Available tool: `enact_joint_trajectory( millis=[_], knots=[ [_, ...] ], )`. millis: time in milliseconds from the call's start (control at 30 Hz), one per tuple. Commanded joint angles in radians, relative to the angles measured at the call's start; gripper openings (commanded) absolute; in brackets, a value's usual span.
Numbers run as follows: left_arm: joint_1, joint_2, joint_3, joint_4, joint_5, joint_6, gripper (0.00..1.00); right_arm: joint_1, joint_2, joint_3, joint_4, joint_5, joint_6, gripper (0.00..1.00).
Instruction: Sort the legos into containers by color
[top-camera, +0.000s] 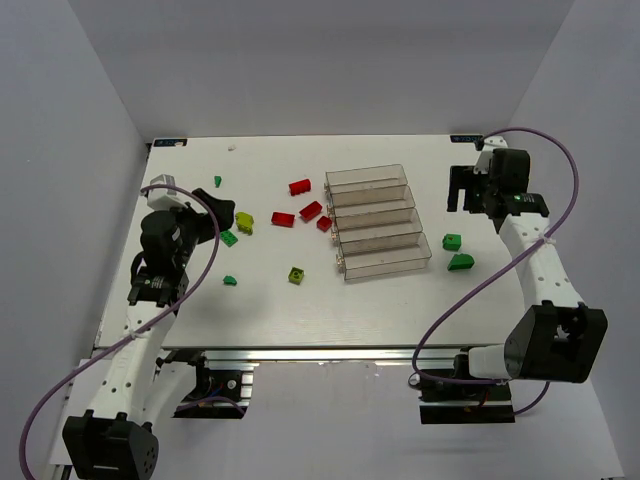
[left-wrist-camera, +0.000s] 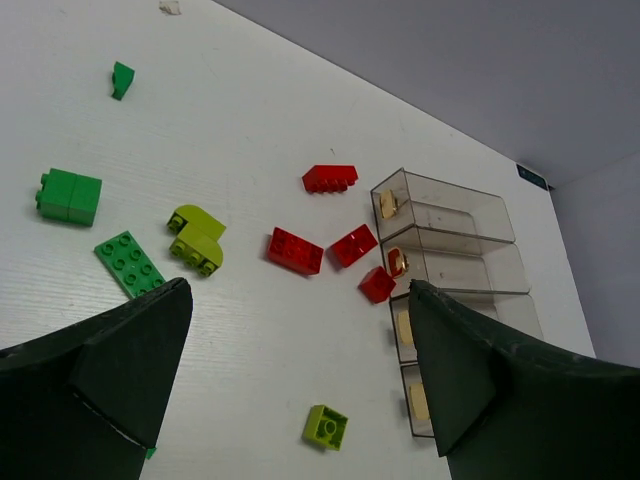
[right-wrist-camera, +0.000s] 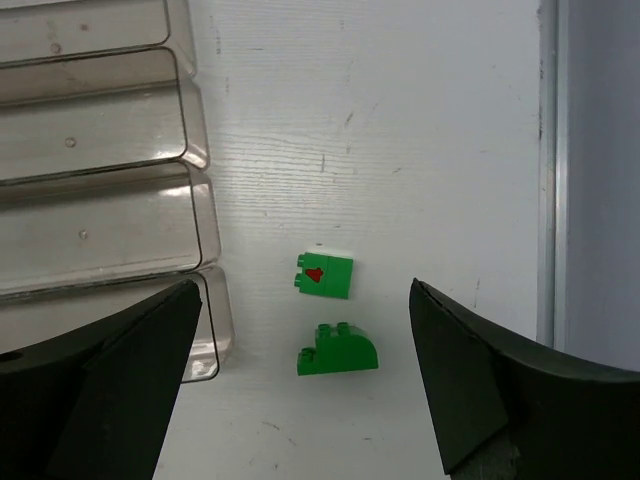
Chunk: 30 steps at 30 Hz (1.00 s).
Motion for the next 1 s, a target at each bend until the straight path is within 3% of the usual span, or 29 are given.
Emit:
enact_joint_trajectory(
  millis=[0, 33, 67, 100, 167, 233, 267, 300, 367, 400, 433, 533, 567, 600, 633, 667, 700, 733, 833, 900, 933, 967],
  knots=[
    [-0.002, -0.032, -0.005, -0.023, 0.056, -0.02, 0.98, -0.001, -0.047, -0.003, 0.017, -0.126, -0.092, 0.89],
    [-0.002, -0.032, -0.005, -0.031, 0.059, -0.026, 0.98, -0.003, -0.055, -0.006, 0.001, -0.222, -0.156, 0.9],
    [-0.002, -0.033, -0.005, -0.037, 0.058, -0.029, 0.98, -0.003, -0.073, -0.016, -0.063, -0.437, -0.244, 0.89],
    [-0.002, -0.03, -0.007, -0.04, 0.058, -0.035, 0.95, -0.001, -0.084, -0.026, -0.106, -0.547, -0.469, 0.9],
    [-0.002, -0.018, -0.005, -0.049, 0.061, -0.043, 0.76, 0.051, -0.125, -0.076, -0.195, -0.716, -0.679, 0.89],
    [-0.002, -0.001, 0.002, -0.061, 0.075, -0.057, 0.49, 0.118, -0.157, -0.131, -0.162, -0.687, -0.769, 0.89],
    [-0.002, 0.006, 0.005, -0.067, 0.078, -0.06, 0.23, 0.179, -0.183, -0.154, -0.145, -0.648, -0.789, 0.9],
    [-0.002, 0.025, 0.01, -0.072, 0.093, -0.061, 0.12, 0.206, -0.191, -0.183, -0.129, -0.642, -0.803, 0.9],
    [-0.002, 0.04, 0.012, -0.075, 0.101, -0.08, 0.0, 0.237, -0.193, -0.191, -0.141, -0.706, -0.846, 0.89],
    [-0.002, 0.062, 0.013, -0.08, 0.099, -0.084, 0.0, 0.244, -0.19, -0.187, -0.152, -0.719, -0.852, 0.89],
    [-0.002, 0.077, 0.024, -0.101, 0.096, -0.095, 0.0, 0.253, -0.184, -0.182, -0.132, -0.757, -0.79, 0.88],
    [-0.002, 0.143, 0.042, -0.164, 0.063, -0.123, 0.39, 0.269, -0.101, -0.104, -0.189, -0.846, -0.774, 0.26],
    [-0.002, 0.161, 0.059, -0.179, 0.053, -0.127, 0.51, 0.272, -0.052, -0.087, -0.172, -0.841, -0.678, 0.0],
    [-0.002, 0.184, 0.07, -0.21, 0.046, -0.13, 0.67, 0.272, -0.037, -0.078, -0.143, -0.843, -0.631, 0.0],
    [0.0, 0.238, 0.085, -0.228, 0.035, -0.126, 0.7, 0.272, -0.03, -0.079, -0.116, -0.84, -0.607, 0.0],
    [0.0, 0.27, 0.135, -0.256, 0.009, -0.117, 0.72, 0.275, -0.023, -0.078, -0.079, -0.832, -0.582, 0.4],
    [-0.002, 0.342, 0.197, -0.303, -0.012, -0.085, 0.74, 0.283, -0.001, -0.064, -0.076, -0.815, -0.576, 0.67],
    [-0.002, 0.418, 0.256, -0.351, -0.038, -0.054, 0.75, 0.284, 0.026, -0.043, -0.082, -0.802, -0.565, 0.74],
    [-0.006, 0.623, 0.406, -0.374, -0.053, 0.079, 0.79, 0.284, 0.056, -0.047, -0.05, -0.823, -0.551, 0.74],
    [-0.044, 0.783, 0.514, -0.417, -0.057, 0.219, 0.91, 0.284, 0.051, -0.056, -0.049, -0.84, -0.559, 0.74],
    [-0.081, 0.884, 0.571, -0.42, -0.095, 0.31, 0.98, 0.283, 0.056, -0.05, -0.06, -0.85, -0.569, 0.81],
    [-0.091, 0.905, 0.581, -0.405, -0.108, 0.34, 0.98, 0.283, 0.059, -0.046, -0.066, -0.855, -0.574, 0.82]
  ],
)
